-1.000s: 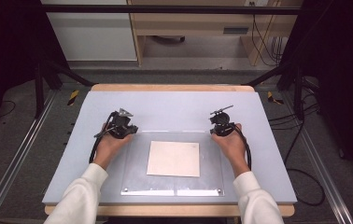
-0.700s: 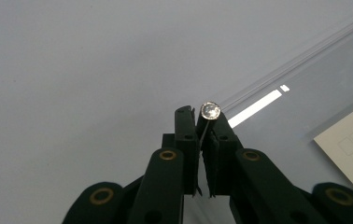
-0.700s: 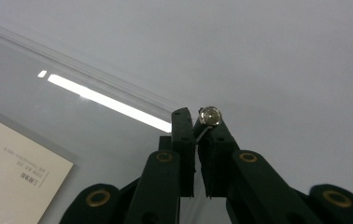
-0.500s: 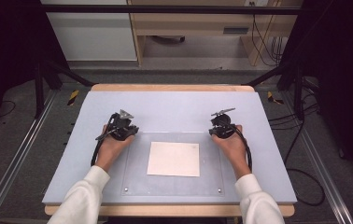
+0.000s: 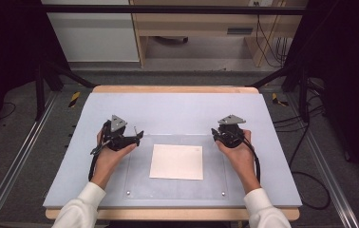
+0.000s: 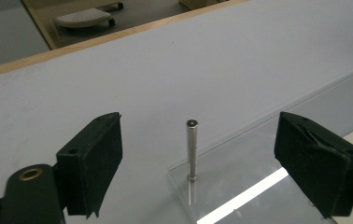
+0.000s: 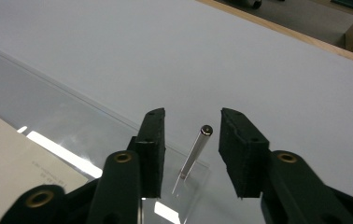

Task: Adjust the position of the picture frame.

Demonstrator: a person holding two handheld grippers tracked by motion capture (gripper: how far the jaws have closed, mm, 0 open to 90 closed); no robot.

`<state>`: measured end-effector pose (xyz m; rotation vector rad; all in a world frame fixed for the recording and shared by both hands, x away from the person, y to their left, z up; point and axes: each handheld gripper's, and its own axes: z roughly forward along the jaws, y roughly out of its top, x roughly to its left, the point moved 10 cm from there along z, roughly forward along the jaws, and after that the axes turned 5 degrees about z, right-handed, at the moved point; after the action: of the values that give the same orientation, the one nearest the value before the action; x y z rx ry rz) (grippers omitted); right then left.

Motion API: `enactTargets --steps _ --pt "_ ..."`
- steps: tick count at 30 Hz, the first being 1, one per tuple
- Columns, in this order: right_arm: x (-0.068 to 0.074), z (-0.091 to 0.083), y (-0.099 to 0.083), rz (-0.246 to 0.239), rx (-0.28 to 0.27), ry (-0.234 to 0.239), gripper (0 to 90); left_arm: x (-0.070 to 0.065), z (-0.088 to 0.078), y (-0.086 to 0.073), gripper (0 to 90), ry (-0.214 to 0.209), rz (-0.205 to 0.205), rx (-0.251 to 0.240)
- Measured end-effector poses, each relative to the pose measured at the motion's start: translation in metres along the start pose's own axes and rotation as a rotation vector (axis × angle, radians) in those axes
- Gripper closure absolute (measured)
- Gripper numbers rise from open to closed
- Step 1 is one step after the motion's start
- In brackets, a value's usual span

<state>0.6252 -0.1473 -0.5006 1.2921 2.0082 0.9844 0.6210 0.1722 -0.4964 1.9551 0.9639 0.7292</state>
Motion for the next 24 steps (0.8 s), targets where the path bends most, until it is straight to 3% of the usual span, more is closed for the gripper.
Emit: enactTargets --steps 5,7,8,9,11,12,13,14,19,24 --pt "0.001 0.007 -0.004 0.024 0.018 -0.006 70.3 -0.006 0.003 0.0 15.0 -0.012 -0.002 -0.024" --pt "0.001 0.008 -0.004 0.043 0.008 -0.004 72.0 -0.005 0.005 -0.001 30.1 0.001 0.01 -0.014" --pt "0.001 0.008 -0.004 0.043 0.008 -0.004 72.0 -0.006 0.007 -0.002 30.1 -0.008 0.007 -0.008" --pt "0.001 0.008 -0.004 0.043 0.009 -0.003 72.9 -0.005 0.009 -0.003 39.6 -0.011 0.004 -0.005" --pt "0.0 0.009 -0.005 0.047 0.009 -0.006 74.6 -0.003 0.014 -0.005 47.3 0.003 -0.017 0.009" --pt "0.0 0.009 -0.004 0.052 0.008 -0.007 75.9 -0.003 0.016 -0.006 57.4 0.001 -0.019 0.011" --pt "-0.001 0.009 -0.004 0.056 0.009 -0.008 76.7 -0.001 0.017 -0.005 60.3 0.017 -0.023 0.01" --pt "-0.001 0.009 -0.004 0.056 0.005 -0.005 78.4 0.001 0.019 -0.005 71.0 0.028 -0.034 0.009" --pt "-0.004 0.01 -0.004 0.072 0.006 -0.005 84.5 0.003 0.025 -0.008 83.7 0.055 -0.055 0.041" --pt "-0.004 0.01 -0.004 0.081 0.002 0.008 85.2 0.003 0.024 -0.008 84.2 0.052 -0.08 0.051"
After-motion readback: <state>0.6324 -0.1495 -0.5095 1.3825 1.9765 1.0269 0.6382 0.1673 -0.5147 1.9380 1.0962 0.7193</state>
